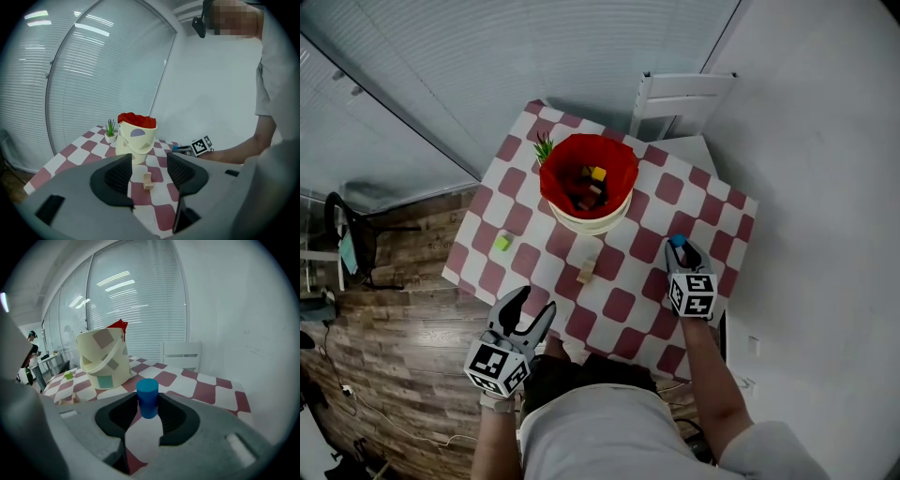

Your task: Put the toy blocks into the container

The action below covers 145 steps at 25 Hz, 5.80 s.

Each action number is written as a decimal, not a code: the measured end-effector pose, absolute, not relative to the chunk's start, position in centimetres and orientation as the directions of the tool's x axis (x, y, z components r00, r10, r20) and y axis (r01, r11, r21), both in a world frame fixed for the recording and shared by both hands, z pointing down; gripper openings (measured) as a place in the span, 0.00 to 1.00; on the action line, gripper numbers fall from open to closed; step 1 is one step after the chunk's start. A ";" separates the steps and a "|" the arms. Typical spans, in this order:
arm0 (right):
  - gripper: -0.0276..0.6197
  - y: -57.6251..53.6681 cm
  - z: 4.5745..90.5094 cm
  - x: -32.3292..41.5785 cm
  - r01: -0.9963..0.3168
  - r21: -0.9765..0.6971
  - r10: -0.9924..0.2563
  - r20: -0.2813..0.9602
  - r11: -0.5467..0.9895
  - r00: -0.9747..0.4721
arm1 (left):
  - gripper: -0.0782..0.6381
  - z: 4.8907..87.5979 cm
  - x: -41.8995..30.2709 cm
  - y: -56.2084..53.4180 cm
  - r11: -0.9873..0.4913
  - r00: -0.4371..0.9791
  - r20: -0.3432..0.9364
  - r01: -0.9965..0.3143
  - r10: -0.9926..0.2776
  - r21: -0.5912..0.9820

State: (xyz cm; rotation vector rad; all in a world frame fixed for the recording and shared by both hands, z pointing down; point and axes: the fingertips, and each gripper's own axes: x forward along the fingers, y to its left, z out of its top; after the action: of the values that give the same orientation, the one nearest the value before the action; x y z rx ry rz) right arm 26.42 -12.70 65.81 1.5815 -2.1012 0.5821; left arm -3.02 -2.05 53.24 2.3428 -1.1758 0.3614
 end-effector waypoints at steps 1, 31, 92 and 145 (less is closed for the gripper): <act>0.25 -12.8 65.3 25.9 -0.964 -0.068 -0.779 0.575 0.258 -0.249 | 0.42 53.2 -3.3 -2.0 -0.512 0.596 0.438 -0.803 -0.673 0.306; 0.25 -16.1 48.2 10.2 -0.911 0.013 -0.831 0.415 0.412 -0.370 | 0.42 49.0 -10.7 -5.1 -0.604 0.681 0.332 -0.733 -0.653 0.313; 0.25 -9.3 61.2 8.1 -0.797 -0.170 -0.575 0.608 0.579 -0.547 | 0.42 53.4 -11.3 -2.0 -0.501 0.589 0.490 -0.807 -0.643 0.313; 0.15 -11.3 55.0 2.3 -0.689 -0.076 -0.538 0.565 0.721 -0.625 | 0.42 51.6 -14.6 0.6 -0.403 0.507 0.443 -0.860 -0.739 0.311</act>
State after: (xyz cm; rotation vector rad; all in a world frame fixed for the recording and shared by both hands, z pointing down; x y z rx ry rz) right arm 2.34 -11.31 54.97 0.9328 -2.4083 0.3892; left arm -14.60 0.61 51.56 2.2504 -1.3087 0.3205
